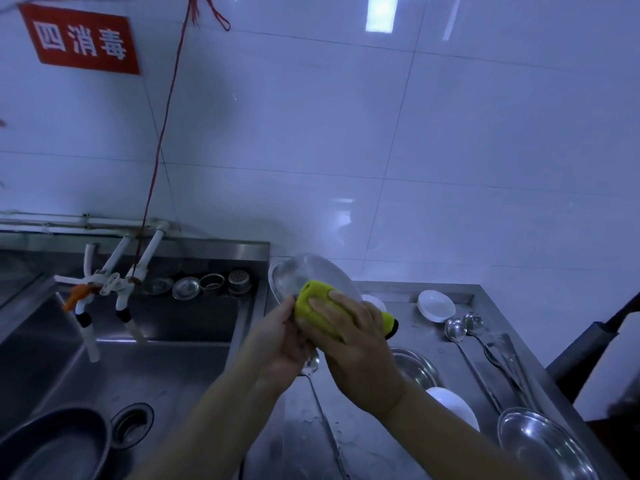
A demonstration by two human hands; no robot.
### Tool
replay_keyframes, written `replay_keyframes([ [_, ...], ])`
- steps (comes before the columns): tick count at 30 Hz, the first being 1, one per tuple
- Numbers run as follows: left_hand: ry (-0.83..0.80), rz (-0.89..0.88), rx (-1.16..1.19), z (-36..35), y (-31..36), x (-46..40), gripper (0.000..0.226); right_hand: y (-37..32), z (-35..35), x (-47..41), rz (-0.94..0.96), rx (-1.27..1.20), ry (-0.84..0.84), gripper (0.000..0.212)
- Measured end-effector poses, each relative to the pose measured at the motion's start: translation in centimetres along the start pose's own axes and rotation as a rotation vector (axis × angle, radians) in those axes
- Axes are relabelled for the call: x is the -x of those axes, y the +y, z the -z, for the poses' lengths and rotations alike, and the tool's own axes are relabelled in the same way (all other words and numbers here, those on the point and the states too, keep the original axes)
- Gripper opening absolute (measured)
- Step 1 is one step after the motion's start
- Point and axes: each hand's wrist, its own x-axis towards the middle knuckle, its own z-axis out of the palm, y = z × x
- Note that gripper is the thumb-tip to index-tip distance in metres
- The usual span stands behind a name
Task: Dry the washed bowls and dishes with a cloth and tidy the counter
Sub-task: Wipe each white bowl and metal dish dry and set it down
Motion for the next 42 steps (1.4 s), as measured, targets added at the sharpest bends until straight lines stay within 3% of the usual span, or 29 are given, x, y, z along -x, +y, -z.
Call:
replay_keyframes([
  [5,0.093,0.041,0.021,3.0,0.9,-1.2,0.036,-0.1,-2.4,0.2,0.105,0.031,-0.063,0.032],
  [8,0.157,-0.027,0.065,4.8,2.5,-2.8,0.031,0.6,-4.4,1.3,0.074,0.054,-0.124,0.034],
  [10,0.228,-0.124,0.048,6.2,4.2,-4.2,0.030,1.0,-5.7,3.1,-0.099,0.039,-0.153,0.035],
  [14,0.298,-0.240,-0.122,8.0,5.6,-7.3,0.027,1.4,-7.7,7.2,-0.620,-0.093,-0.096,0.042],
  [18,0.389,-0.236,-0.446,9.0,4.0,-11.1,0.019,3.0,-8.4,8.9,-0.934,-0.256,-0.028,0.038],
  [22,0.368,-0.298,-1.010,10.2,0.6,-16.7,0.021,5.7,-9.1,9.0,-1.240,-0.495,0.073,0.051],
  [25,0.316,-0.312,-1.577,10.7,-2.1,-21.4,0.022,8.1,-9.6,9.2,-1.481,-0.699,0.122,0.047],
  [29,0.290,-0.286,-2.001,11.2,-5.5,-26.4,0.031,11.5,-10.8,11.0,-1.661,-0.809,0.077,0.045],
  [35,0.236,-0.062,-2.281,12.2,-9.5,-30.9,0.022,15.0,-11.3,13.1,-1.762,-0.898,0.027,0.051],
  [42,0.302,-0.022,-2.239,11.9,-11.9,-32.8,0.018,17.6,-10.9,13.5,-1.803,-1.038,0.072,0.050],
])
